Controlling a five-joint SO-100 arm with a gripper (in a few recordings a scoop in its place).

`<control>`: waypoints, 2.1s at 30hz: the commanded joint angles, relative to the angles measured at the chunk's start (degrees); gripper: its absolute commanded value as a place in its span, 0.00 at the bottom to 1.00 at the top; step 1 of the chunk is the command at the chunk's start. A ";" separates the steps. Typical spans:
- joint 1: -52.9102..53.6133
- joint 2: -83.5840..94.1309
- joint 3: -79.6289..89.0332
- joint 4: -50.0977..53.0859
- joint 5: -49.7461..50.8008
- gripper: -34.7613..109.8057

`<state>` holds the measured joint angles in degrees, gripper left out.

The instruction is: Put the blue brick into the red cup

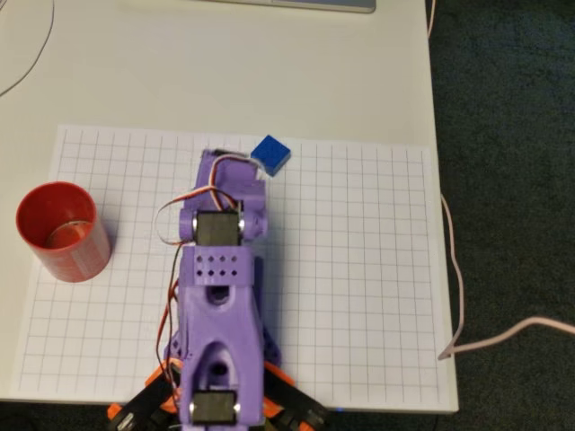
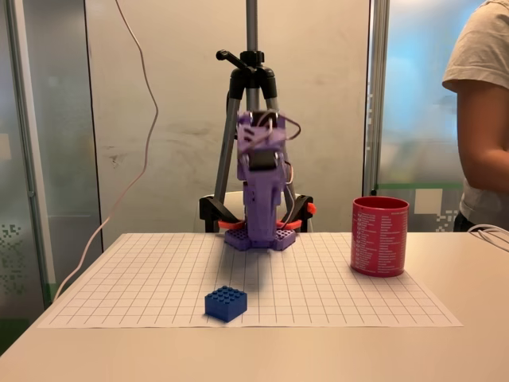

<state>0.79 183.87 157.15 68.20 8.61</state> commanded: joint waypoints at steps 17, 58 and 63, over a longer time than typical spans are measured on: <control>-5.98 -56.16 -74.36 30.06 -5.89 0.24; 4.57 -87.19 -49.92 4.31 20.83 0.24; 5.36 -87.45 -50.54 3.08 18.63 0.24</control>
<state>4.92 93.08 107.58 71.54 27.60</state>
